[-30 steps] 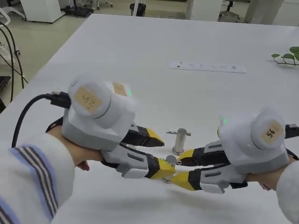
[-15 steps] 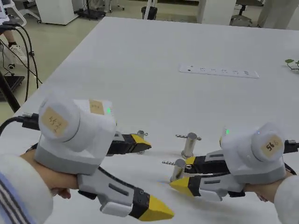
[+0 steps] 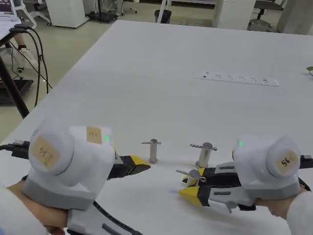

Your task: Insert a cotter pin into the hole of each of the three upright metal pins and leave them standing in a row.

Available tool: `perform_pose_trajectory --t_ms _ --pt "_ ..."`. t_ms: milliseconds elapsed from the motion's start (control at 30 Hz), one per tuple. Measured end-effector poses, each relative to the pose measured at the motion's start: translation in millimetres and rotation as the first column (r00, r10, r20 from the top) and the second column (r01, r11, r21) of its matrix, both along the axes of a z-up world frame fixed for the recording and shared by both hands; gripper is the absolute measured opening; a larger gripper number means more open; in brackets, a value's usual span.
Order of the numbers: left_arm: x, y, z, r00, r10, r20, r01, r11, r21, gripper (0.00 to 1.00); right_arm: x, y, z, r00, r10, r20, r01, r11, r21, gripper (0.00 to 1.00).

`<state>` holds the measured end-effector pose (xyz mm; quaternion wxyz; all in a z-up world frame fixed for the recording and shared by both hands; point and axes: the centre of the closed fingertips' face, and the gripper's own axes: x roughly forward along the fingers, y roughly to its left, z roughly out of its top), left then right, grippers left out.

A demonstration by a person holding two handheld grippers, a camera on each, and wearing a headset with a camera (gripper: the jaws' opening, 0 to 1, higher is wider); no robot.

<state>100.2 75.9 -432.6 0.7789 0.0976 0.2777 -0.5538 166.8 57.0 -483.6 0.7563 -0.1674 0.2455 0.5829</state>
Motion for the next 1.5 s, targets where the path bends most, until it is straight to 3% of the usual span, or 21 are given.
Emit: perform_pose_trajectory --t_ms 100,167,433,500,567,700,833,1033,1167,1267,1500 --pt "-0.1 5.6 -8.7 0.999 0.022 -0.03 -0.021 0.999 0.032 0.98 -1.3 0.1 -0.2 1.0 0.015 0.013 -0.014 1.0 -0.022 0.09" --pt "0.3 8.4 -11.8 0.999 0.026 -0.02 -0.025 0.999 0.047 0.98 -1.6 0.2 -0.3 0.999 0.025 0.02 -0.024 0.999 -0.029 0.09" --pt "-0.5 15.5 -15.1 0.997 0.062 -0.042 -0.06 0.997 0.055 0.98 -7.1 -4.4 1.0 0.999 0.048 0.023 -0.047 0.997 -0.058 0.09" --pt "-0.1 17.3 -16.2 0.996 0.073 -0.048 -0.07 0.996 0.058 0.98 -7.9 -7.3 3.5 0.998 0.053 0.026 -0.052 0.997 -0.056 0.09" --pt "5.3 21.4 -19.3 0.988 0.137 -0.074 -0.133 0.989 0.059 0.98 -8.7 -9.8 8.8 0.998 0.054 0.02 -0.054 0.998 -0.042 0.09" --pt "8.1 22.8 -18.9 0.987 0.146 -0.066 -0.142 0.988 0.051 0.96 -8.1 -16.5 19.1 0.998 0.06 0.033 -0.059 0.998 -0.022 0.09" --pt "8.0 23.8 -18.2 0.985 0.158 -0.073 -0.155 0.987 0.045 0.96 -5.9 -29.2 27.8 0.998 0.051 0.032 -0.052 0.999 0.001 0.09" --pt "8.0 27.4 -19.7 0.979 0.185 -0.089 -0.182 0.983 0.038 0.96 0.8 -59.1 23.6 0.998 0.041 0.046 -0.038 0.997 -0.062 0.09" --pt "9.1 30.5 -21.0 0.978 0.194 -0.077 -0.19 0.98 0.056 0.95 6.8 -80.4 25.5 0.999 0.008 0.042 -0.005 0.998 -0.06 0.09" --pt "11.0 31.7 -18.6 0.974 0.209 -0.087 -0.206 0.978 0.044 0.94 10.3 -89.8 27.1 0.999 -0.004 0.047 0.007 0.998 -0.06 0.09" --pt "14.7 33.4 -14.4 0.971 0.227 -0.074 -0.225 0.973 0.044 0.93 24.2 -114.1 30.4 0.998 -0.028 0.054 0.032 0.997 -0.065 0.09"
